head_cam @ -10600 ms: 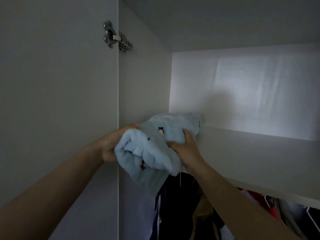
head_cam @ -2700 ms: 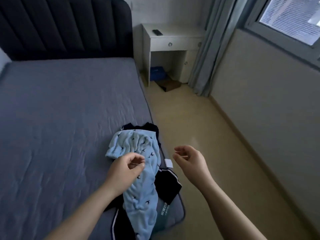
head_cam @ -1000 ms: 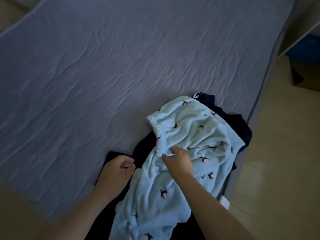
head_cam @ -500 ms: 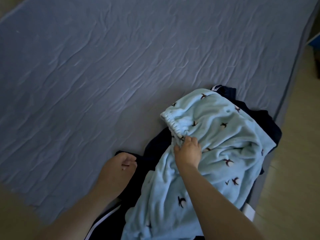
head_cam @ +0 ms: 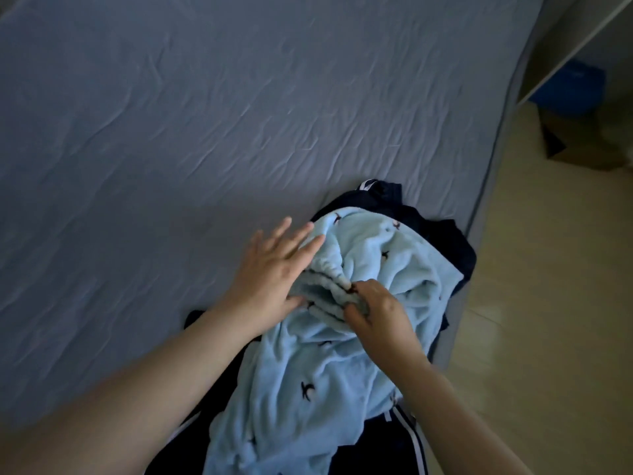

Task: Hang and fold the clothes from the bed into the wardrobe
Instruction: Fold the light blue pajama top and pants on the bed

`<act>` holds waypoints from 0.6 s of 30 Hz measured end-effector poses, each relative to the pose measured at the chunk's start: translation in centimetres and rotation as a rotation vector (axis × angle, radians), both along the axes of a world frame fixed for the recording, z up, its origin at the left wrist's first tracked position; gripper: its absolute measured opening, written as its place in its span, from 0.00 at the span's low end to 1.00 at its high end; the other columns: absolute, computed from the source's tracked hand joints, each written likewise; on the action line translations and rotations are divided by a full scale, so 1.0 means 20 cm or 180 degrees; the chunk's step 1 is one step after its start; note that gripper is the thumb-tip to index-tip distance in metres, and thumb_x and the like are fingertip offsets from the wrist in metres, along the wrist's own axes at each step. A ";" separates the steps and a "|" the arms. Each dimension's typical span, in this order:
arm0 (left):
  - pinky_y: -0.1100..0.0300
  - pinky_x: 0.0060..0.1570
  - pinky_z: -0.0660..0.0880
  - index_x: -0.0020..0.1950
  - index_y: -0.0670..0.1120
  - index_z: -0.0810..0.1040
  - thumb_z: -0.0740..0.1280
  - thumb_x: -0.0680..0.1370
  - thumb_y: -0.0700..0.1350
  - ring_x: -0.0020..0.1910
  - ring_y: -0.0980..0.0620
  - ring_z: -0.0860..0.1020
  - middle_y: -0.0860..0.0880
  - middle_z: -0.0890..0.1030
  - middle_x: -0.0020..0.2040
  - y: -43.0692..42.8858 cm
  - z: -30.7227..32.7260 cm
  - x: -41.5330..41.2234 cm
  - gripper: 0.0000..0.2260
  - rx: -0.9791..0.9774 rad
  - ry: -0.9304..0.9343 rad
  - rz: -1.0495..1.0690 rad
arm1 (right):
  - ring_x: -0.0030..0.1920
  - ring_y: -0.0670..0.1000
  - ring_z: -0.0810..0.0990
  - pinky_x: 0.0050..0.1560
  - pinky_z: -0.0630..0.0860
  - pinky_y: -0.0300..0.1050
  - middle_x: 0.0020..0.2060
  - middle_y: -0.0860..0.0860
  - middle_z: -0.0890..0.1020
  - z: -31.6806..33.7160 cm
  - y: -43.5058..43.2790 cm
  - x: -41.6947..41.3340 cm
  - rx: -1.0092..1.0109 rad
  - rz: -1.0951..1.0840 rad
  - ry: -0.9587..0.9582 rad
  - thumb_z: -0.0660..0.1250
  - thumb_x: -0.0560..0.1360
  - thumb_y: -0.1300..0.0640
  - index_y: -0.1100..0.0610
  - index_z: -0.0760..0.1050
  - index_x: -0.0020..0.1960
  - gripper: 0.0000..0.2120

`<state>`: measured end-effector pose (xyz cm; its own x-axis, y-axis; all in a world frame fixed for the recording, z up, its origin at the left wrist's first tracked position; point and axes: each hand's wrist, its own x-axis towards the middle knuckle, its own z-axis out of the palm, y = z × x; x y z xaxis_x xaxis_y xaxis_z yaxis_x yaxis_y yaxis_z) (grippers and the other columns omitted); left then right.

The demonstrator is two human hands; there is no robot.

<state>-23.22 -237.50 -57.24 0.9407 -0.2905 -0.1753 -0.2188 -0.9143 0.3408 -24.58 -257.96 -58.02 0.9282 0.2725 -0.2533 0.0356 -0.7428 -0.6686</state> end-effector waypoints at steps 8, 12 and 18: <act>0.52 0.39 0.70 0.47 0.39 0.75 0.62 0.74 0.45 0.39 0.43 0.75 0.43 0.77 0.40 -0.17 0.44 0.07 0.10 -0.1137 -0.0255 0.0384 | 0.39 0.44 0.72 0.36 0.68 0.34 0.39 0.46 0.72 0.56 -0.20 0.06 0.0310 -0.0516 -0.0613 0.66 0.74 0.63 0.57 0.71 0.42 0.05; 0.56 0.33 0.59 0.43 0.40 0.70 0.63 0.76 0.37 0.33 0.47 0.68 0.50 0.70 0.34 -0.28 0.82 0.14 0.03 -0.1515 -0.0354 0.0391 | 0.41 0.43 0.74 0.39 0.69 0.34 0.41 0.47 0.75 0.87 -0.29 0.11 0.0290 -0.0843 -0.0967 0.65 0.74 0.61 0.56 0.75 0.46 0.02; 0.61 0.26 0.57 0.39 0.43 0.66 0.62 0.77 0.39 0.26 0.54 0.62 0.52 0.64 0.28 -0.35 1.45 0.17 0.09 -0.1621 -0.0285 0.0317 | 0.38 0.44 0.72 0.37 0.67 0.29 0.42 0.47 0.75 1.45 -0.37 0.09 0.0097 -0.0971 -0.1386 0.65 0.76 0.60 0.57 0.75 0.46 0.01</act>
<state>-19.74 -244.49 -28.30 0.9729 -0.2263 0.0472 -0.1880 -0.6555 0.7315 -22.74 -265.32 -28.94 0.9839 -0.0250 0.1769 0.1001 -0.7432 -0.6615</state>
